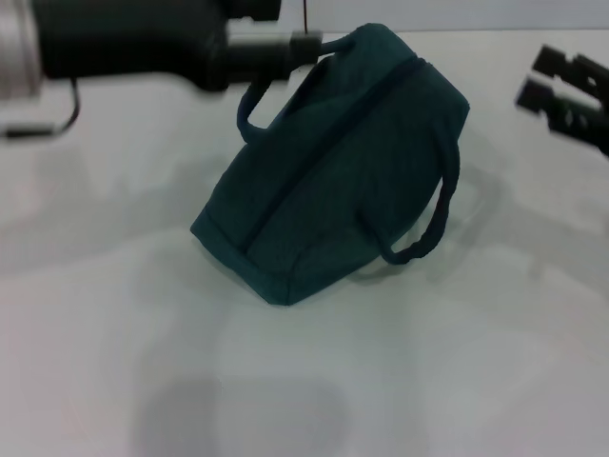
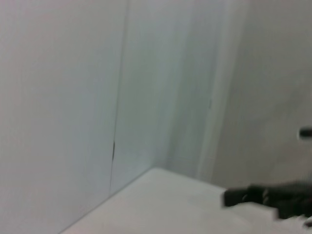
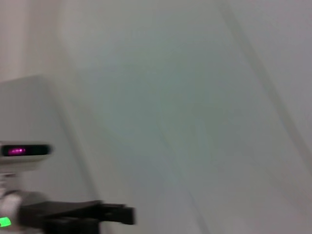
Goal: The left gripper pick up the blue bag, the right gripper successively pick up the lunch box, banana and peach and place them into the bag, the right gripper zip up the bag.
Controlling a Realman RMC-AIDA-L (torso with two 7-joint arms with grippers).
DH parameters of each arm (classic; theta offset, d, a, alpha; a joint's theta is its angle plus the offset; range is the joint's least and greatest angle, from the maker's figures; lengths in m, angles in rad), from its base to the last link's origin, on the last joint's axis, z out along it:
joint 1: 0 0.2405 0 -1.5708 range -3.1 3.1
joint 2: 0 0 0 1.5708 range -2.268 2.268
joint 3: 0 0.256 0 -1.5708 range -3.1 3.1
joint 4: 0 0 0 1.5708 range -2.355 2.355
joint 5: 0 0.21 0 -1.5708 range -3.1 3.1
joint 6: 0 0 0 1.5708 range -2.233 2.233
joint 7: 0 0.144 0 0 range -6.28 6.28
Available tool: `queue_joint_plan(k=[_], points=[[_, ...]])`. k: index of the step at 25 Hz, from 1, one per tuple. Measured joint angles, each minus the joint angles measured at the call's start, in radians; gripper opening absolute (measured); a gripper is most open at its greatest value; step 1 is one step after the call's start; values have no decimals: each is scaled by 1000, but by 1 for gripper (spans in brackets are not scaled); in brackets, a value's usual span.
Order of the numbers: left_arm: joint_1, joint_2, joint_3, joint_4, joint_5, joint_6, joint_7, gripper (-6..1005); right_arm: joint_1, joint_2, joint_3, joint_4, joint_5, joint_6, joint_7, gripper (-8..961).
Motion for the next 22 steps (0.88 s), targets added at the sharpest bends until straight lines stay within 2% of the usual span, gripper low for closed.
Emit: queue_joint_plan(k=[2,5,9,11,12,13,19,22], points=[[62,-1,0,-7,-39,21,83,669,-14,-8,-1,-18,-47,-89,-36,868],[179,-1,-2,-73,-77,56,259,723,-43,-11,2,-38,-136,-210,-111,868],[272,0,-11,-249,-148,69,473,794,-92,10,-1,-26,-208,-251,-224,868],[283,1,-16,-294,-160,73,517,830,-115,24,-6,-5,-235,-251,-288,868],[295,1,-36,-406,-163,92,608,848,-122,29,-6,10,-247,-246,-312,868],[296,2,-41,-433,-158,98,627,848,-128,32,-7,30,-260,-237,-340,868],[288,1,-99,-639,-87,110,822,849,-126,33,-6,209,-285,-121,-489,868],[281,1,-148,-730,-78,108,898,849,-126,34,-7,248,-286,-54,-532,868]])
